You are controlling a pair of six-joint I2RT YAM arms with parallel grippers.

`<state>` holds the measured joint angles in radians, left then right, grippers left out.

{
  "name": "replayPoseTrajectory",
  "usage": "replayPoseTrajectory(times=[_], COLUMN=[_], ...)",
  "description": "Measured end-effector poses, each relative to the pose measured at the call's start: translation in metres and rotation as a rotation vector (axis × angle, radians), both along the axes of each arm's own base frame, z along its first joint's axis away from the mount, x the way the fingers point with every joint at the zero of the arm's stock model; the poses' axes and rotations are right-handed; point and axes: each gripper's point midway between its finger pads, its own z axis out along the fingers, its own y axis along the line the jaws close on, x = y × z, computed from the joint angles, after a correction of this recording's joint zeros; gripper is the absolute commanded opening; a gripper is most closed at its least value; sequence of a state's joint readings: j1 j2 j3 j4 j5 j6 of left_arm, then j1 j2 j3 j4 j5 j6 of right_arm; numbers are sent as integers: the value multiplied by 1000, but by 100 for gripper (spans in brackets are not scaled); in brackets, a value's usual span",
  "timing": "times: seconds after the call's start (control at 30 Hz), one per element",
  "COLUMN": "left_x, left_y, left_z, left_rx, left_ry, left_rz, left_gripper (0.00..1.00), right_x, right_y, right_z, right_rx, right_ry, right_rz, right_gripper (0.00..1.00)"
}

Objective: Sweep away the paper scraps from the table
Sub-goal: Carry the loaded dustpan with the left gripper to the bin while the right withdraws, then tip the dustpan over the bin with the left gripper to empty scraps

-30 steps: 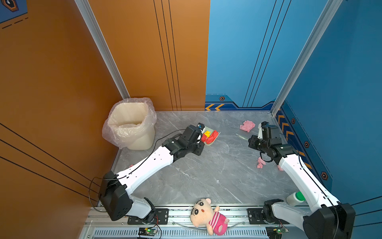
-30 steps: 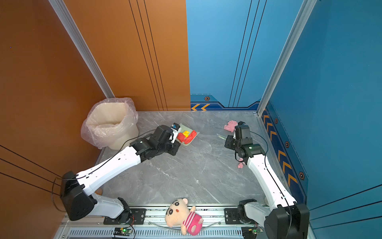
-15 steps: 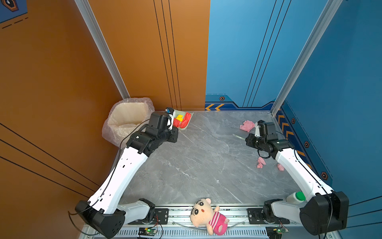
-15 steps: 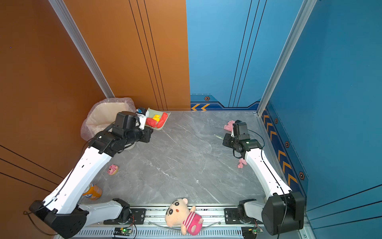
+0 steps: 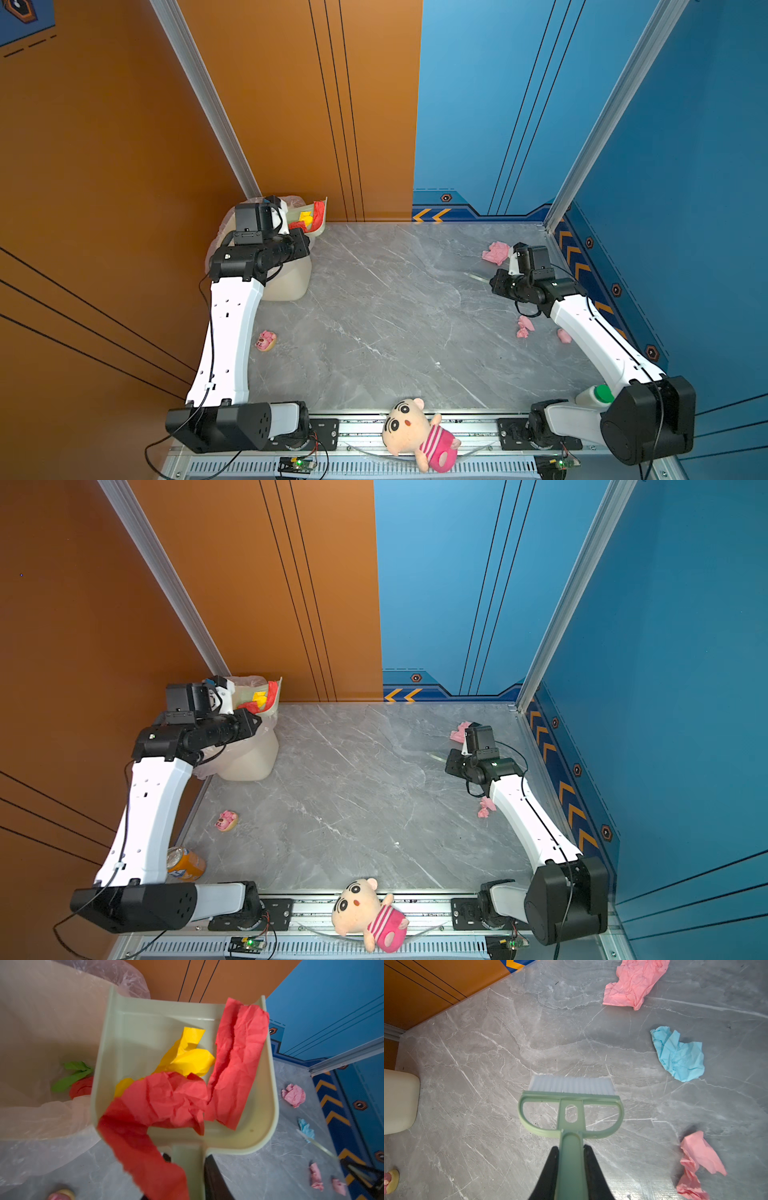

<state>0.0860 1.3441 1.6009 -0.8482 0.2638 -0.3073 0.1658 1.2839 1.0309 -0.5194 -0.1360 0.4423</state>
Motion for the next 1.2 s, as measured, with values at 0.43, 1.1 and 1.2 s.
replayPoseTrajectory(times=[0.43, 1.1, 1.2], left_x=[34, 42, 39], left_y=[30, 60, 58], left_z=[24, 19, 33], left_rx=[-465, -915, -939], left_ry=[-95, -185, -213], left_rz=[70, 141, 127], left_gripper=[16, 17, 18], right_x=[2, -1, -1], right_y=[4, 6, 6], right_z=[-1, -7, -7], right_rx=[11, 18, 19], right_ry=[-14, 0, 1], right_rz=[13, 21, 23], right_gripper=[0, 0, 0])
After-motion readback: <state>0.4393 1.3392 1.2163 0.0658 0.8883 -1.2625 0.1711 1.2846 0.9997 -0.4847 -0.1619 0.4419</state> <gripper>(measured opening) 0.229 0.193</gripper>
